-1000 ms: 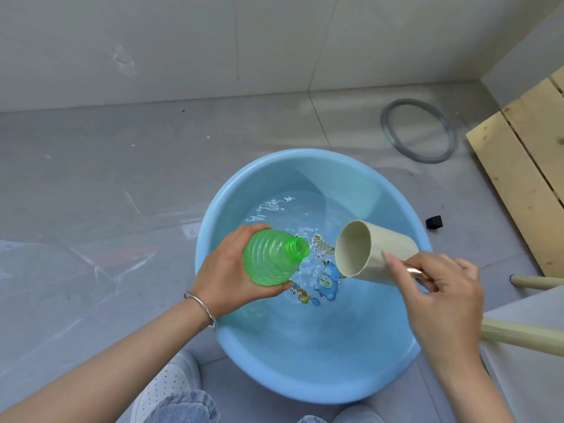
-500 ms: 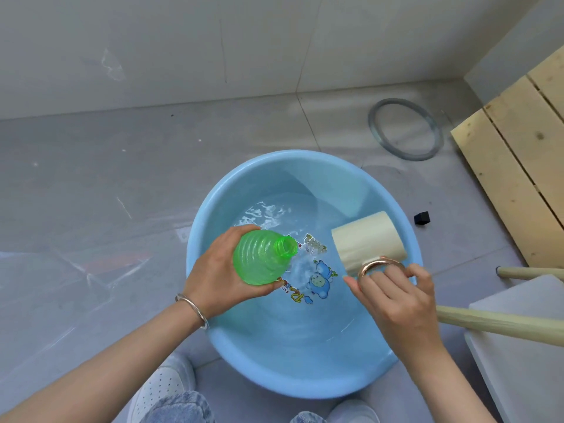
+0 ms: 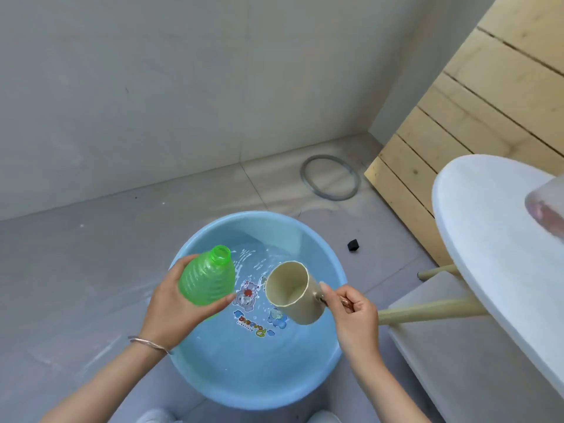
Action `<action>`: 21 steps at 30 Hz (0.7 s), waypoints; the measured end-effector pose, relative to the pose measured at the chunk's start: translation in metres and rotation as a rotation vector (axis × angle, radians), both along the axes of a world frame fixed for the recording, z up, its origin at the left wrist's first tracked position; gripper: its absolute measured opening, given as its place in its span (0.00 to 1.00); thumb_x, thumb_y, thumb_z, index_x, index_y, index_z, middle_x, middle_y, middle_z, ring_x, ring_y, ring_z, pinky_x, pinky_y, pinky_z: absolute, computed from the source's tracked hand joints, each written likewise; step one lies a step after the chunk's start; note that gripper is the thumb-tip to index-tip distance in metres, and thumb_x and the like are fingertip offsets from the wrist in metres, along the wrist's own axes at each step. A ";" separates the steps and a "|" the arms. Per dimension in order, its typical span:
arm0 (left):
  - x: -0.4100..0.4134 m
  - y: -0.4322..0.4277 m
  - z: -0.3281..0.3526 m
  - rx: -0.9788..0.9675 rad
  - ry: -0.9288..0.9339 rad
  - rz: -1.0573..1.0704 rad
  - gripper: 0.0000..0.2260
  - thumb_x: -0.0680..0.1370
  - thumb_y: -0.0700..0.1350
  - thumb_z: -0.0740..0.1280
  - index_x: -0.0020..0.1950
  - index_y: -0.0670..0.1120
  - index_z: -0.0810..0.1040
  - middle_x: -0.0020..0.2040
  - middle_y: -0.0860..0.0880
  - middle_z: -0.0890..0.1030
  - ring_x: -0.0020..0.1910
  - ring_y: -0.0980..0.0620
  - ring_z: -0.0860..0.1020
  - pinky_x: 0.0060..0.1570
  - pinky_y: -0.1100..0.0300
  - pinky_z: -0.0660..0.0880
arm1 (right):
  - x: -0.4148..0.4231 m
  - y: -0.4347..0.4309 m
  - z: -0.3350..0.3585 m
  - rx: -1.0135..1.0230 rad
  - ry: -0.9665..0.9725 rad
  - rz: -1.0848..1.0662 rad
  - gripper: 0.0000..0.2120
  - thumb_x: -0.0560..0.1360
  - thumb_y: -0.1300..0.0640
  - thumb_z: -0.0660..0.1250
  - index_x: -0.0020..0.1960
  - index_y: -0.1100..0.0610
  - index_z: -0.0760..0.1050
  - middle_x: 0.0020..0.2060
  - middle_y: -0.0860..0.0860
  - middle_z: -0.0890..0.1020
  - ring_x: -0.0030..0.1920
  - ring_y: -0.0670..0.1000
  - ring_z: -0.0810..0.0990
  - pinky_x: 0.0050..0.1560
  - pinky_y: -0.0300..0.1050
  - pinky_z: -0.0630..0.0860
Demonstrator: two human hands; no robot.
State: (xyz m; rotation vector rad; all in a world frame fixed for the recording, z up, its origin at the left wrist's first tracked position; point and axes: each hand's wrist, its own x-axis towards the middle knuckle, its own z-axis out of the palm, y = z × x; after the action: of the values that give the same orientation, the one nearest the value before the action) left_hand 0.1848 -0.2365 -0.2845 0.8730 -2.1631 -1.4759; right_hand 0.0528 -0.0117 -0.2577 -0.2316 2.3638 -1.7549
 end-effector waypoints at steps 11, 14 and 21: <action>-0.019 0.033 0.173 -0.068 0.257 -0.111 0.32 0.52 0.63 0.79 0.53 0.58 0.74 0.48 0.66 0.79 0.46 0.67 0.78 0.43 0.79 0.70 | -0.005 0.067 0.182 -0.346 0.091 -0.249 0.20 0.71 0.43 0.65 0.30 0.56 0.67 0.25 0.45 0.67 0.30 0.44 0.64 0.36 0.37 0.61; -0.032 0.059 0.206 -0.082 0.313 -0.155 0.31 0.52 0.63 0.78 0.52 0.58 0.75 0.47 0.65 0.80 0.45 0.67 0.78 0.42 0.79 0.70 | -0.028 0.102 0.197 -0.409 0.122 -0.379 0.19 0.69 0.38 0.65 0.29 0.51 0.69 0.26 0.44 0.69 0.32 0.45 0.66 0.40 0.38 0.63; -0.051 0.107 0.240 -0.082 0.365 -0.246 0.33 0.51 0.63 0.76 0.53 0.55 0.76 0.47 0.62 0.81 0.45 0.63 0.79 0.43 0.77 0.72 | -0.060 0.147 0.180 -0.419 0.155 -0.595 0.19 0.78 0.50 0.63 0.32 0.56 0.67 0.22 0.43 0.71 0.27 0.40 0.67 0.38 0.38 0.63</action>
State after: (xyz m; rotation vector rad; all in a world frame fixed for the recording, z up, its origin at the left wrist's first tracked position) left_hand 0.1338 -0.1297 -0.0444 0.2863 -2.0866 -1.5065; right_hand -0.0069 0.1350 -0.0779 0.3333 2.2851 -2.5825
